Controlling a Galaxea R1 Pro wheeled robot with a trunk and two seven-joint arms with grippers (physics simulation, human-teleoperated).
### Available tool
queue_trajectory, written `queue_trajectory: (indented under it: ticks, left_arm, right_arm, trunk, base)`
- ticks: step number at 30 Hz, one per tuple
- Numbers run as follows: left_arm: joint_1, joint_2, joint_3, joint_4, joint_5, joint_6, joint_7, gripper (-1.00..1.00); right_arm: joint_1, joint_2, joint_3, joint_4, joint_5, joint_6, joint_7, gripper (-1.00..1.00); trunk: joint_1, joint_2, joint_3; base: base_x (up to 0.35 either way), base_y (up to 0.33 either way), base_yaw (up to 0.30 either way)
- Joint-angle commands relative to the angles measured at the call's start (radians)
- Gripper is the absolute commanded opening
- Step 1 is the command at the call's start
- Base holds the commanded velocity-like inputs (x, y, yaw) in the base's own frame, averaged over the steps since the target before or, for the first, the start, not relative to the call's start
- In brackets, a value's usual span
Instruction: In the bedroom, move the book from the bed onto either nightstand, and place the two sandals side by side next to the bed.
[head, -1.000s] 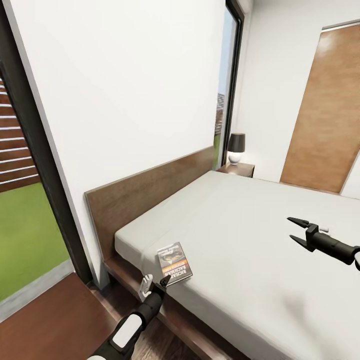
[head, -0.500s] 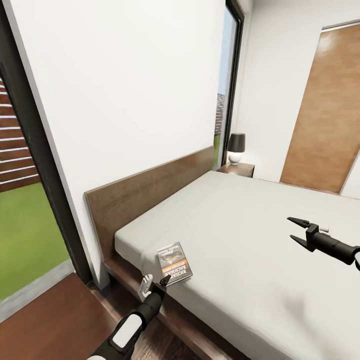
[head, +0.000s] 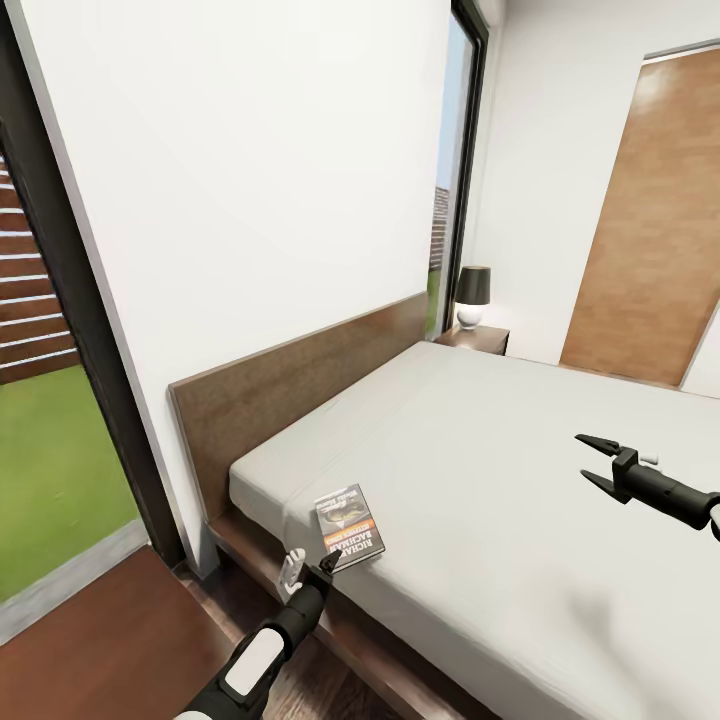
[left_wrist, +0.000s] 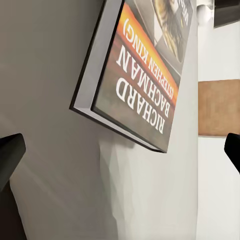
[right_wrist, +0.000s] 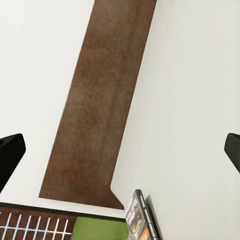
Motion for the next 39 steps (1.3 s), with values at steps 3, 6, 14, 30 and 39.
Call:
queue_trajectory:
  ticks: [3, 6, 14, 30, 39]
  left_arm:
    - [-0.001, 0.0, 0.0, 0.0, 0.01, 0.005, -0.002, 1.0]
    - [-0.001, 0.0, 0.0, 0.0, 0.009, 0.005, -0.002, 1.0]
    - [-0.001, 0.0, 0.0, 0.0, 0.009, -0.004, -0.002, 1.0]
    - [-0.001, 0.0, 0.0, 0.0, 0.009, -0.01, -0.002, 1.0]
    - [-0.001, 0.0, 0.0, 0.0, 0.009, -0.011, -0.002, 1.0]
  right_arm:
    - [-0.001, 0.0, -0.004, 0.0, 0.004, 0.005, 0.004, 1.0]
    - [-0.001, 0.0, -0.004, 0.0, 0.004, 0.005, 0.004, 1.0]
    - [-0.001, 0.0, -0.004, 0.0, 0.004, 0.005, 0.004, 1.0]
    - [-0.001, 0.0, -0.004, 0.0, 0.004, 0.005, 0.004, 1.0]
    - [-0.001, 0.0, -0.004, 0.0, 0.003, 0.005, 0.004, 1.0]
  trunk:
    - [0.0, 0.0, -0.001]
    - [0.0, 0.0, -0.001]
    - [0.0, 0.0, -0.001]
    - [0.0, 0.0, -0.001]
    - [0.0, 0.0, -0.001]
  base:
    - [0.0, 0.0, 0.0]
    - [0.006, 0.0, 0.0]
    - [0.043, 0.0, 0.0]
    - [0.007, 0.0, 0.0]
    - [0.0, 0.0, 0.0]
